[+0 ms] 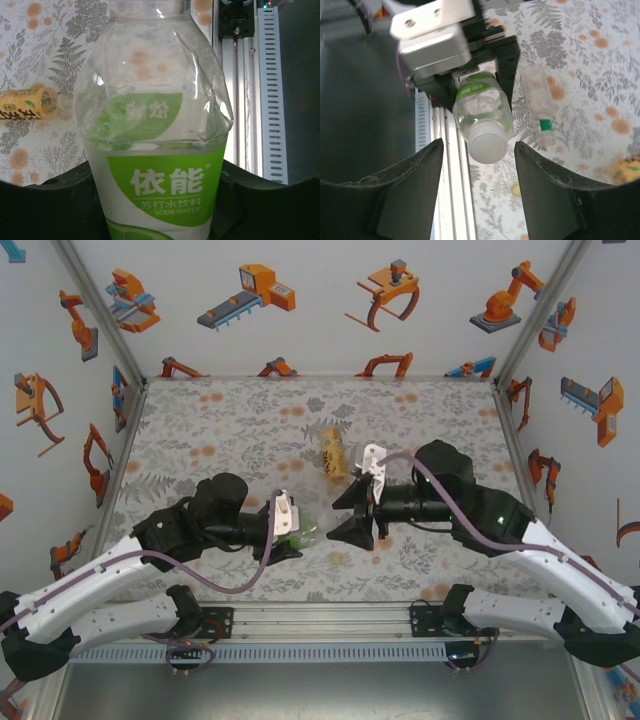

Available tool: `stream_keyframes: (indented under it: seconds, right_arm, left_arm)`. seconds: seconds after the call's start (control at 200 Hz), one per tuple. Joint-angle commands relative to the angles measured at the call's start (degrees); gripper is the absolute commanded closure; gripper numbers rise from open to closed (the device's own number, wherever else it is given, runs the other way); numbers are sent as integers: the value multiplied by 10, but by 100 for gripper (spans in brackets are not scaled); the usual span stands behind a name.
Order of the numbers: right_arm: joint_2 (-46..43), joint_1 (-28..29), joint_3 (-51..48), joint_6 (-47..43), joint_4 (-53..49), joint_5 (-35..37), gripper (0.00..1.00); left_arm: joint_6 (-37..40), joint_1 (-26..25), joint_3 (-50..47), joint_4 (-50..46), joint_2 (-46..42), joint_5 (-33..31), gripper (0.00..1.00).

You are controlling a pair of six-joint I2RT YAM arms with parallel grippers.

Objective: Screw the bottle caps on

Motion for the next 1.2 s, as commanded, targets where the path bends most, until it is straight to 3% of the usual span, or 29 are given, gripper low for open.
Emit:
stream_keyframes:
  seconds: [0.0, 0.215, 0.491, 0.991, 1.197]
  right_arm:
    - [6, 3, 24, -133, -19, -53, 45]
    - [29, 3, 37, -143, -21, -53, 55]
    - [30, 3, 31, -141, -19, -58, 61]
    - [33, 3, 16, -114, 8, -70, 58]
    - [31, 3, 8, -107, 14, -59, 62]
  left_arm:
    - [-5, -3, 20, -4, -10, 22, 100]
    - [-8, -3, 21, -4, -10, 30, 100]
    - [-9, -3, 23, -5, -16, 27, 100]
    - [-13, -3, 24, 1, -19, 24, 100]
    - [-13, -3, 24, 3, -18, 24, 100]
